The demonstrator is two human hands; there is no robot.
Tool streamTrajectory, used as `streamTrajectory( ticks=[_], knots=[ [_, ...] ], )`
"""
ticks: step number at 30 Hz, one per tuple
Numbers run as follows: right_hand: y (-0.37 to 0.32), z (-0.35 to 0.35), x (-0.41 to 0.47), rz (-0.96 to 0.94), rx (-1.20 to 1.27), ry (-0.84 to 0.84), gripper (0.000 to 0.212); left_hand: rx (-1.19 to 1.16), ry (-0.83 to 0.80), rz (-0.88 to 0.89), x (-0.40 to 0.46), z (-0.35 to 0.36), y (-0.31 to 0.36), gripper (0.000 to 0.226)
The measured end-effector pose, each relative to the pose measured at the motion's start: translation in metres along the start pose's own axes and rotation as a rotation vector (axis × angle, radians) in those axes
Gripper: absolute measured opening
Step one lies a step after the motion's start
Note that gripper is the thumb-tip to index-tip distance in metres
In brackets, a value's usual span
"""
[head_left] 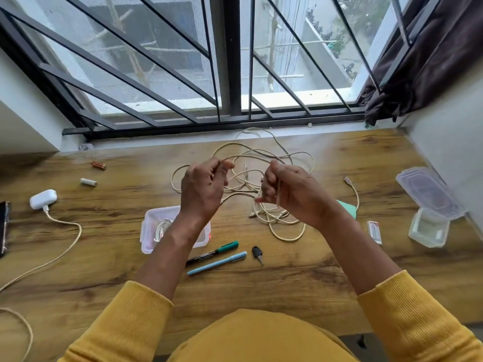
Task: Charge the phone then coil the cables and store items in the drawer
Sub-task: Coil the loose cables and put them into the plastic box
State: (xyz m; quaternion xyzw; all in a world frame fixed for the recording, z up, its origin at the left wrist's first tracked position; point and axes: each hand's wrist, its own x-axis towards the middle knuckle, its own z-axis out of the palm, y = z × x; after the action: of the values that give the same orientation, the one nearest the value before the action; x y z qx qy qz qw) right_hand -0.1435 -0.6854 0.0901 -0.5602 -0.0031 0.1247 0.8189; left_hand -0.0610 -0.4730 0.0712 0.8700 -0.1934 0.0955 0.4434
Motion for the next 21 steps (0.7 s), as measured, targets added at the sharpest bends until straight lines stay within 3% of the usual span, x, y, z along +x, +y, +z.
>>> streamTrajectory(
  ticks=[7, 9, 14, 21],
  knots=[
    [-0.024, 0.007, 0.0, -0.253, 0.422, 0.057, 0.051, 0.041, -0.203, -0.005, -0.034, 0.016, -0.002, 0.039],
    [-0.031, 0.009, 0.003, -0.292, 0.425, 0.02, 0.049, 0.07, -0.251, 0.034, -0.044, 0.023, -0.003, 0.04],
    [-0.036, 0.014, 0.02, -0.365, 0.223, 0.032, 0.047, 0.088, -0.318, 0.153, -0.059, 0.037, 0.013, 0.026],
    [-0.015, 0.01, 0.033, -0.311, -0.428, 0.27, 0.051, -0.017, -0.382, 0.297, -0.038, 0.017, 0.033, 0.019]
  ],
)
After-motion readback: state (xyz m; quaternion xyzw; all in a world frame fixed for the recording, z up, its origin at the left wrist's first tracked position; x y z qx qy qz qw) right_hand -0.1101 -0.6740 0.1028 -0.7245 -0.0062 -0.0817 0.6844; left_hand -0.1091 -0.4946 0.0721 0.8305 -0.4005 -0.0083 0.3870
